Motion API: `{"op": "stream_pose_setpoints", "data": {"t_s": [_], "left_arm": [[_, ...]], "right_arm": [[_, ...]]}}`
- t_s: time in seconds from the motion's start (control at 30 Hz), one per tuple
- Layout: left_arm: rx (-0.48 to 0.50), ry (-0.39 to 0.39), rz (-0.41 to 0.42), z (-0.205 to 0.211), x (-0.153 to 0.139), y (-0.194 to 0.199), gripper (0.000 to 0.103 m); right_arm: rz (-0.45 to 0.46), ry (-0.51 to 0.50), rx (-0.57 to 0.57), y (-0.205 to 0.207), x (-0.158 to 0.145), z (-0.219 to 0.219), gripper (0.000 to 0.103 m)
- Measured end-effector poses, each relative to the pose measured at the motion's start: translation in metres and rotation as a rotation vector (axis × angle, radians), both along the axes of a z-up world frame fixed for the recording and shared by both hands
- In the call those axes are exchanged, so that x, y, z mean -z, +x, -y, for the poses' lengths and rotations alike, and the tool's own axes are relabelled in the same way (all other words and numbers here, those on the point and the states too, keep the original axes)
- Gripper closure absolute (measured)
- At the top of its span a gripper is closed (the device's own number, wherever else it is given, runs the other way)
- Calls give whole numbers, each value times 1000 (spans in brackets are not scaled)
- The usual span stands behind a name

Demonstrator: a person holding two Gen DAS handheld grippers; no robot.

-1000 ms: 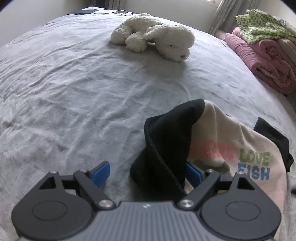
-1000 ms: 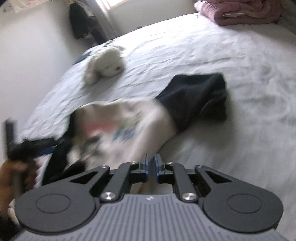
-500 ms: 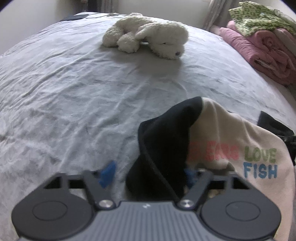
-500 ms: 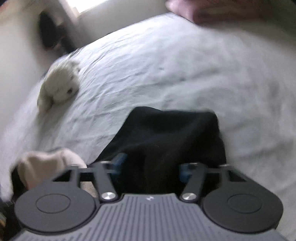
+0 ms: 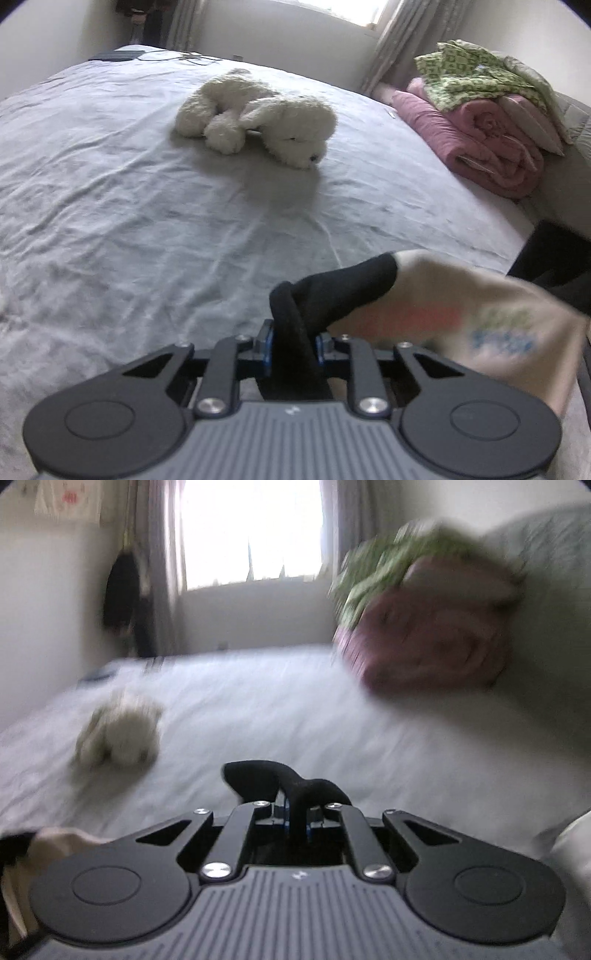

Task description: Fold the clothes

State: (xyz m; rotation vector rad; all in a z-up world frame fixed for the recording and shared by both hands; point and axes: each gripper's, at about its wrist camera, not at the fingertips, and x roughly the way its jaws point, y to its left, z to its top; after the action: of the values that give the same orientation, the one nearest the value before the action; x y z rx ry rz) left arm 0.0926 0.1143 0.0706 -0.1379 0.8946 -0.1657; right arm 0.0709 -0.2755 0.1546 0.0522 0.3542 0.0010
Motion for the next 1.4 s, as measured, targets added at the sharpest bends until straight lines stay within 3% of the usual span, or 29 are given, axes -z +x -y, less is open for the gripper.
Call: {"op": "stream_pose_setpoints", "data": {"t_s": [0.1, 0.13, 0.23, 0.33, 0.47, 0.57, 0.7, 0.8, 1.0, 1.1, 1.27, 1.4], "left_arm": [[29, 37, -8, 6, 2, -1, 82], [39, 50, -11, 8, 3, -1, 82], [68, 87, -20, 13, 5, -2, 82], [105, 111, -17, 17, 3, -5, 82], [124, 78, -3, 6, -6, -9, 81], [134, 51, 11, -1, -10, -13, 81], [105, -27, 30, -13, -17, -9, 76], [61, -59, 36, -21, -20, -5, 75], [1, -44, 19, -19, -10, 3, 61], [-41, -73, 24, -24, -9, 6, 61], [-107, -151, 33, -39, -13, 6, 60], [-150, -187, 30, -45, -11, 8, 59]], "right_arm": [[61, -3, 37, -32, -8, 13, 96], [34, 1, 38, -37, -3, 17, 96], [-128, -25, 56, -41, 31, 28, 96], [-359, -20, 94, -31, 75, 44, 95], [-531, -61, 4, -22, 98, 46, 94], [-595, -103, -91, -24, 102, 36, 87], [-631, -270, -236, -35, 104, 15, 85], [-529, -272, -314, -45, 85, 11, 85], [-345, -66, -294, -32, 51, 27, 85], [-301, -92, -256, -21, 47, 19, 85], [-131, -26, -215, -27, 20, 18, 85], [-21, -44, -178, -37, 7, 17, 85]]}}
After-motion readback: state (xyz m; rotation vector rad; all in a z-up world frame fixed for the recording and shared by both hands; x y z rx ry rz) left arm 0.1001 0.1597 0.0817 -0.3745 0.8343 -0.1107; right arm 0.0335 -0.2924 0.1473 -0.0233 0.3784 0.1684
